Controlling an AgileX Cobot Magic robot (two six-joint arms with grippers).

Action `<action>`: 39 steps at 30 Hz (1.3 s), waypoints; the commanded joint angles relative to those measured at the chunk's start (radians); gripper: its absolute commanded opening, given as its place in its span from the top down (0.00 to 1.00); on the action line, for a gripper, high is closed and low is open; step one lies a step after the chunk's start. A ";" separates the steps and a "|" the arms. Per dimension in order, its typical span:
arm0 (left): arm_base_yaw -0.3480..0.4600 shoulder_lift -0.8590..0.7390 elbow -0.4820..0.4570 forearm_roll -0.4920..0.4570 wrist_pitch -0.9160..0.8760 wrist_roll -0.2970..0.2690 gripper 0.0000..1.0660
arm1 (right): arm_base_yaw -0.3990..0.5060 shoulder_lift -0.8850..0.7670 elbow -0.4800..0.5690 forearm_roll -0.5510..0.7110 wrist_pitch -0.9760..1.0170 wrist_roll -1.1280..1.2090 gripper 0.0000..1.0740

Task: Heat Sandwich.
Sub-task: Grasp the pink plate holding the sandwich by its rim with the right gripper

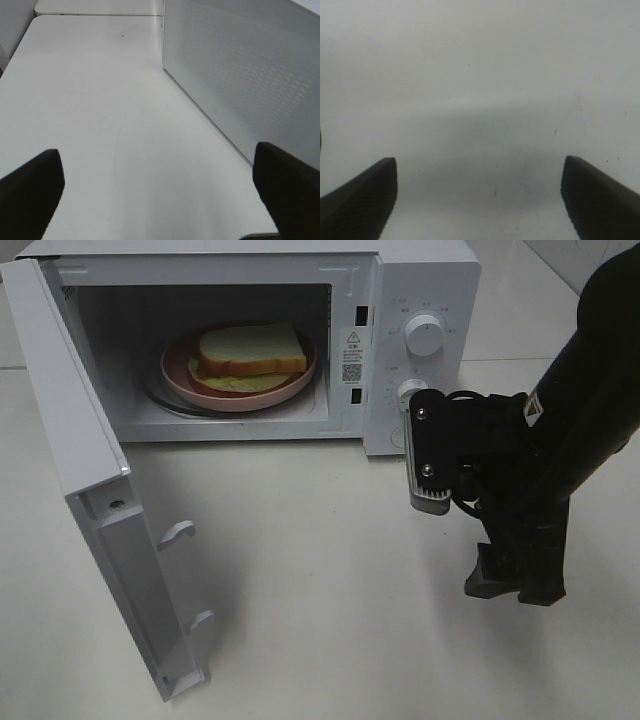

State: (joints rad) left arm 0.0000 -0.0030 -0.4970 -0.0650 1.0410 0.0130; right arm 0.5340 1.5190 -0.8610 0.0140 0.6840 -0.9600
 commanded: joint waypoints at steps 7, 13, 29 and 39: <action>0.000 -0.022 0.003 -0.003 -0.006 0.000 0.09 | 0.003 -0.010 -0.016 -0.049 -0.023 0.015 0.15; 0.000 -0.022 0.003 -0.003 -0.006 0.000 0.09 | 0.003 -0.006 -0.062 -0.101 -0.030 0.015 0.17; 0.000 -0.022 0.003 -0.003 -0.006 0.000 0.09 | 0.096 0.101 -0.247 -0.217 -0.066 -0.016 0.20; 0.000 -0.022 0.003 -0.003 -0.006 0.000 0.09 | 0.096 0.197 -0.340 -0.218 -0.117 -0.113 0.21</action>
State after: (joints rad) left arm 0.0000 -0.0030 -0.4970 -0.0650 1.0410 0.0130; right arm 0.6270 1.7040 -1.1860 -0.2020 0.5790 -1.0470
